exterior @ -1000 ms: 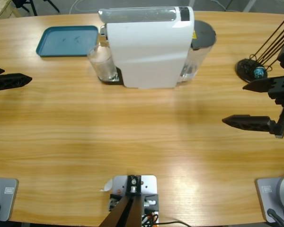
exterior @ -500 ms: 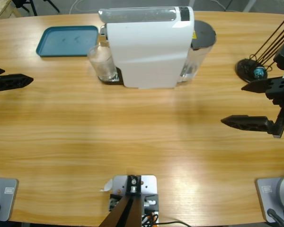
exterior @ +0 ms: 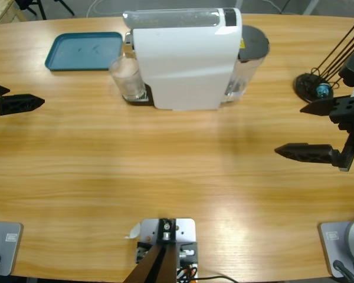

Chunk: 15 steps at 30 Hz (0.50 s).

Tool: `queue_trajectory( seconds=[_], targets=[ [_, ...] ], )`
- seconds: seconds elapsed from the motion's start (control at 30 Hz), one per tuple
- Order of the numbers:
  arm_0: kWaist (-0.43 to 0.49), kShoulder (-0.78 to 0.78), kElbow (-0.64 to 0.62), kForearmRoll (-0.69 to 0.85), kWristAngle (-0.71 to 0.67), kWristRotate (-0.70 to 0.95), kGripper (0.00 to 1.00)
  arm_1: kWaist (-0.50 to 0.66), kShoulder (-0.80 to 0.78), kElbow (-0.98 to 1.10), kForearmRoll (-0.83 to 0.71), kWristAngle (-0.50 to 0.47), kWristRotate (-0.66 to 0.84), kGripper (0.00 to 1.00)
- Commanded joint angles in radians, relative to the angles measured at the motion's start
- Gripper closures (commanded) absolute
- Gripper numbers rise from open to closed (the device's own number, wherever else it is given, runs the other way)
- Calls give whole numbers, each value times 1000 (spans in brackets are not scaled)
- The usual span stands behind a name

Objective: Pour coffee

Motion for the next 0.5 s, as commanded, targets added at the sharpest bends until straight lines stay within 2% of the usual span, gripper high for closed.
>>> queue_trajectory(
  seconds=[0.03, 0.3, 0.4, 0.5],
  targets=[
    [3, 31, 28, -11, -9, -11, 0, 10, 26, 10, 12, 15, -5, 0],
    [0, 53, 25, -21, -10, -9, 0, 10, 66, -6, 27, 14, -5, 0],
    [-53, 77, 18, -12, -9, -10, 0, 10, 58, -4, 25, 14, -5, 0],
    [-63, 86, -31, 46, -14, -11, 0, 10, 52, -2, 22, 14, -5, 0]
  ],
)
